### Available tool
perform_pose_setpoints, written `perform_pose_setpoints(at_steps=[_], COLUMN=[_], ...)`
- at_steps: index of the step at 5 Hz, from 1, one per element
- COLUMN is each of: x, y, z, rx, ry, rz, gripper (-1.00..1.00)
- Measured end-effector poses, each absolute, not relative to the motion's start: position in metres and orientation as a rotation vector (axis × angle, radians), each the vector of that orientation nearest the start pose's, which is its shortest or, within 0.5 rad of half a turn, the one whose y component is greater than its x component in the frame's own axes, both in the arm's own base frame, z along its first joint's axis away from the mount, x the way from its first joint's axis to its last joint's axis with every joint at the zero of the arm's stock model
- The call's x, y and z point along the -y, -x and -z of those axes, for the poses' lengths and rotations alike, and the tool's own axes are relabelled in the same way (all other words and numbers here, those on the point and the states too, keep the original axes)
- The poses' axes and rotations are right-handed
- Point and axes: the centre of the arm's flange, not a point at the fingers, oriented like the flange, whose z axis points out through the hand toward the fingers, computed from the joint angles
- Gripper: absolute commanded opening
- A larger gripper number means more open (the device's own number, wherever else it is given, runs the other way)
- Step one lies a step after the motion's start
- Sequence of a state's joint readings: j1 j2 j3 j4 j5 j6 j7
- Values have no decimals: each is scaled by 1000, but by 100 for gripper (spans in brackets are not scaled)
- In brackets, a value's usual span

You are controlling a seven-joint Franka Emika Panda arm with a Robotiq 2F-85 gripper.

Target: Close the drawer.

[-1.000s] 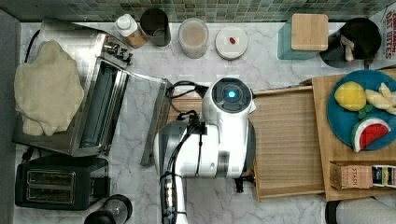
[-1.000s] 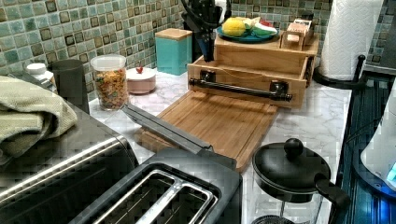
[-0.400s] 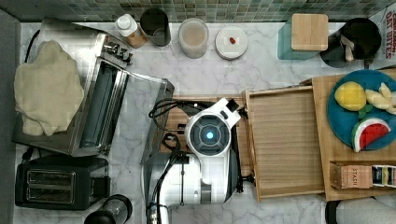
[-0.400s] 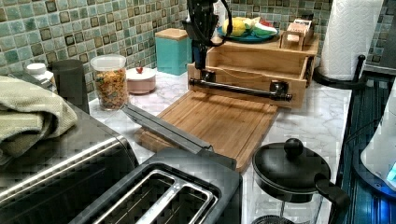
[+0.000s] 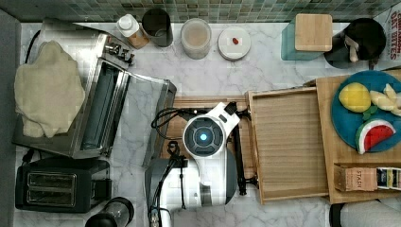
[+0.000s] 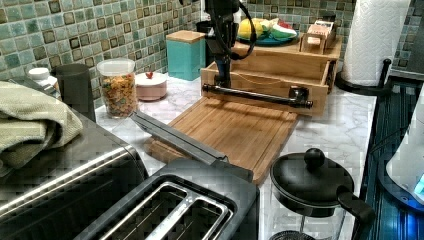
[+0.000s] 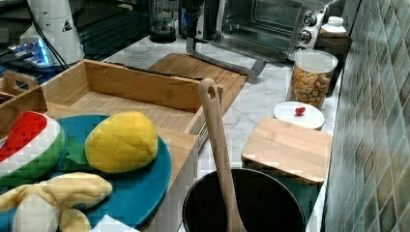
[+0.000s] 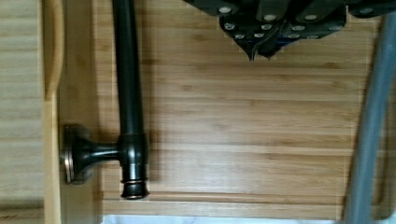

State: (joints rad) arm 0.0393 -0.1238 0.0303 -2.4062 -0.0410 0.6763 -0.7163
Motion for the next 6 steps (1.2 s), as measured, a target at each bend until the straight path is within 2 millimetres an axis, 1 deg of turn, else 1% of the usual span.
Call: perform_pose_setpoints(at_steps=[1, 2, 3, 4, 5, 6], x=[-27, -20, -14, -10, -7, -5], y=[-462, -452, -441, -431, -434, -441], z=[-347, -329, -314, -301, -294, -284], rx=[89, 160, 172, 150, 141, 190], ry=[3183, 3203, 3203, 3187, 3179, 3170], rz=[-17, 15, -9, -5, 121, 201], gripper=[-100, -100, -100, -100, -100, -100])
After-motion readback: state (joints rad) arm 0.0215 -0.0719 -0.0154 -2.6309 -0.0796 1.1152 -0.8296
